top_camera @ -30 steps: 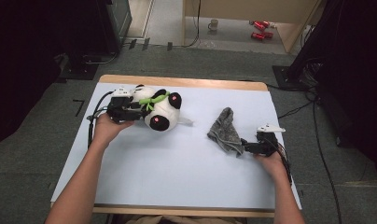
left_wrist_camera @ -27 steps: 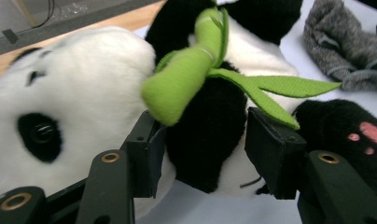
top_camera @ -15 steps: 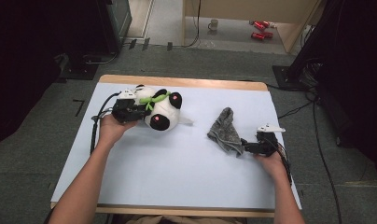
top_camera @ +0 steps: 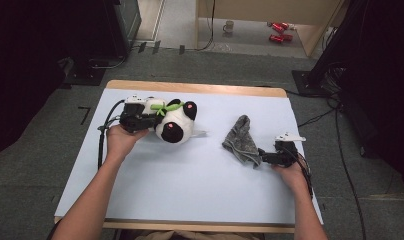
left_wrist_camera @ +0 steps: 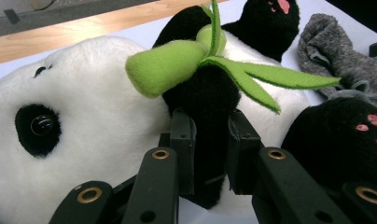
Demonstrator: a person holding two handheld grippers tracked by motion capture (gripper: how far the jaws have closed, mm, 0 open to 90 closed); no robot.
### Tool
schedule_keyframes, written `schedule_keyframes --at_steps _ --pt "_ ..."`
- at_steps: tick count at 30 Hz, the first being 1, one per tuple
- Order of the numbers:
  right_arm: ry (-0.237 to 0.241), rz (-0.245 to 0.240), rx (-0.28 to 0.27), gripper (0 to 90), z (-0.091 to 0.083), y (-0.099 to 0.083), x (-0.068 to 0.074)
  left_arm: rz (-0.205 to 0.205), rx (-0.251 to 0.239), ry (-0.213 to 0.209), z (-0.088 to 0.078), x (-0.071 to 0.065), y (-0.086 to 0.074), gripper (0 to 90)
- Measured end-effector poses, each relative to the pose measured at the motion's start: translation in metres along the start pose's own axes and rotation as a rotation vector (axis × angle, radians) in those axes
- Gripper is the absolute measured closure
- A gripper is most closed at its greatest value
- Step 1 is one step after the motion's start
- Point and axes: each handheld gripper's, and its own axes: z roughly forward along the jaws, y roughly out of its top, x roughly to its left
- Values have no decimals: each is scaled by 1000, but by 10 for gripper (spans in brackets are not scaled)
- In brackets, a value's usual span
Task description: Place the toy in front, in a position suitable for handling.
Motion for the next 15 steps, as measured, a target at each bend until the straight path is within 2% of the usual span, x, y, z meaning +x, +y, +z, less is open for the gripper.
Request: schedule_keyframes --at_steps 6,9,11,13,15 --pt "-13 17 18 258 -3 4 -2 -30 6 6 -3 -16 -2 764" --pt "-10 42 -9 267 -7 7 -3 -45 6 -8 -5 -22 -5 764" --pt "-10 60 -34 271 -11 10 -4 -41 9 -3 -5 -27 -7 763" --pt "-13 78 -34 271 -14 14 -4 -42 13 0 -6 -34 -9 762" --pt "3 89 -53 298 -17 18 -1 -42 15 2 -7 -40 -12 762"
